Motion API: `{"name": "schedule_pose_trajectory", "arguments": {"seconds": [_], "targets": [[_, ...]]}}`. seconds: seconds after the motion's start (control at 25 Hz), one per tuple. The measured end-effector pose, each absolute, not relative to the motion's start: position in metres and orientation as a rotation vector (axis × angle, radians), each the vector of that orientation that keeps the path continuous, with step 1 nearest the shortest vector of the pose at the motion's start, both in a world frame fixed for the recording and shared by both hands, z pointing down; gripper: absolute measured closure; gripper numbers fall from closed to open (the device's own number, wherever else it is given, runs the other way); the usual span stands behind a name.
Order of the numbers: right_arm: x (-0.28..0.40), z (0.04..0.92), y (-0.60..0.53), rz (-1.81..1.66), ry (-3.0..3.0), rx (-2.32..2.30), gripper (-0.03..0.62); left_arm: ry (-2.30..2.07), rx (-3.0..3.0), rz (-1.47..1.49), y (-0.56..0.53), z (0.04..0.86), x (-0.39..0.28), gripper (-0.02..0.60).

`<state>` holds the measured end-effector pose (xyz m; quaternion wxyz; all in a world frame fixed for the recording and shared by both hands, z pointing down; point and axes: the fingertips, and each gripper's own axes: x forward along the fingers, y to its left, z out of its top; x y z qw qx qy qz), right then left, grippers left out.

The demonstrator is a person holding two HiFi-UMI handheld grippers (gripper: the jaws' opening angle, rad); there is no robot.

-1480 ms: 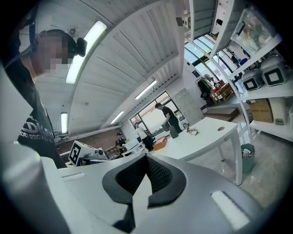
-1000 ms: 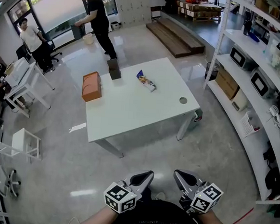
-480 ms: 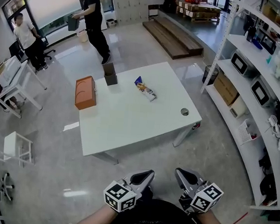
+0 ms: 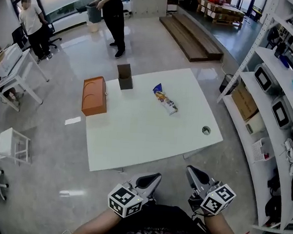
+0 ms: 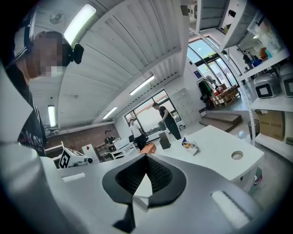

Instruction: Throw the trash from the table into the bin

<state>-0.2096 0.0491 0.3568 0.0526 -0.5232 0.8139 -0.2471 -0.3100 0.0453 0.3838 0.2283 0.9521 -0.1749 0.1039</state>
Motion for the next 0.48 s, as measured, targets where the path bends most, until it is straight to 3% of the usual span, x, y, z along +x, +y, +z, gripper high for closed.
{"name": "schedule_pose_trajectory", "arguments": {"seconds": [0.48], "targets": [[-0.211,0.349,-0.036,-0.712,2.565,-1.587,0.594,-0.606,2.587,0.211,-0.01,0.377,-0.344,0.574]]}}
